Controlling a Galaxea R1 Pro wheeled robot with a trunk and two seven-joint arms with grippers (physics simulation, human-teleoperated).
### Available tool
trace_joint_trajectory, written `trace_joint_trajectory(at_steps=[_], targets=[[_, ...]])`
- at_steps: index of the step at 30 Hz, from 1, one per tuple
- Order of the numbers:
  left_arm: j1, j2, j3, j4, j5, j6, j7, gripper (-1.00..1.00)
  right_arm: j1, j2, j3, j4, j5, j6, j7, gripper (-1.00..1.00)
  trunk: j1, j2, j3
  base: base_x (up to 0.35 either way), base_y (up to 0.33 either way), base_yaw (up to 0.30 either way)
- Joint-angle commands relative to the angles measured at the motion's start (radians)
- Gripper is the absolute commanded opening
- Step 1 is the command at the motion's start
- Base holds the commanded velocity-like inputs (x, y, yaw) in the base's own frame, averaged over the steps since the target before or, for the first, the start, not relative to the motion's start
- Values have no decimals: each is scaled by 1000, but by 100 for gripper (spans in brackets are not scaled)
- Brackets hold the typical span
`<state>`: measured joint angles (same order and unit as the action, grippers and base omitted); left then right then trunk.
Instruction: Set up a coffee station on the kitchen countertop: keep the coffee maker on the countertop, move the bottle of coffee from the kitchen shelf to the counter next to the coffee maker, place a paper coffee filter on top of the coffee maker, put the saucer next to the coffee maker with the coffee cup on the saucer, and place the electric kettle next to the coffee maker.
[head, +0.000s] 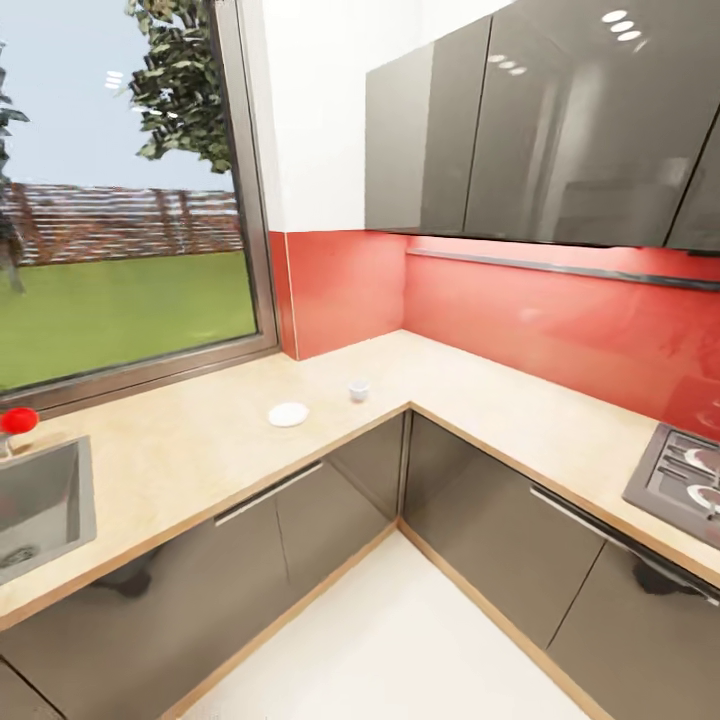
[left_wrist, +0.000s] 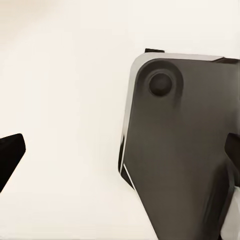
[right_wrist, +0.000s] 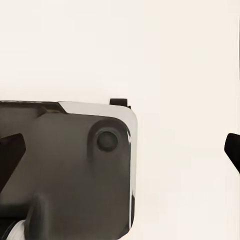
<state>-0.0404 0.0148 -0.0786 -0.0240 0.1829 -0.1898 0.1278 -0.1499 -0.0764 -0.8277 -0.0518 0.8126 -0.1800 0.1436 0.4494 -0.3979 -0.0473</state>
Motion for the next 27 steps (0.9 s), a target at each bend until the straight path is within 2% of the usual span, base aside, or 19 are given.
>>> trace_joint_trajectory(at_steps=[1, 14, 27], targets=[[-1, 0, -9, 1, 9, -3, 3, 100, 0, 0, -8, 0, 5, -3, 5, 100, 1, -2, -2, 0, -263, 279], [-1, -1, -8, 0, 10, -4, 3, 100, 0, 1, -8, 1, 3, -3, 5, 100, 1, -2, -2, 12, -261, 279], [-1, 0, -5, -1, 12, -5, 3, 100, 0, 1, -8, 1, 3, -3, 5, 100, 1, -2, -1, 7, -18, 277]])
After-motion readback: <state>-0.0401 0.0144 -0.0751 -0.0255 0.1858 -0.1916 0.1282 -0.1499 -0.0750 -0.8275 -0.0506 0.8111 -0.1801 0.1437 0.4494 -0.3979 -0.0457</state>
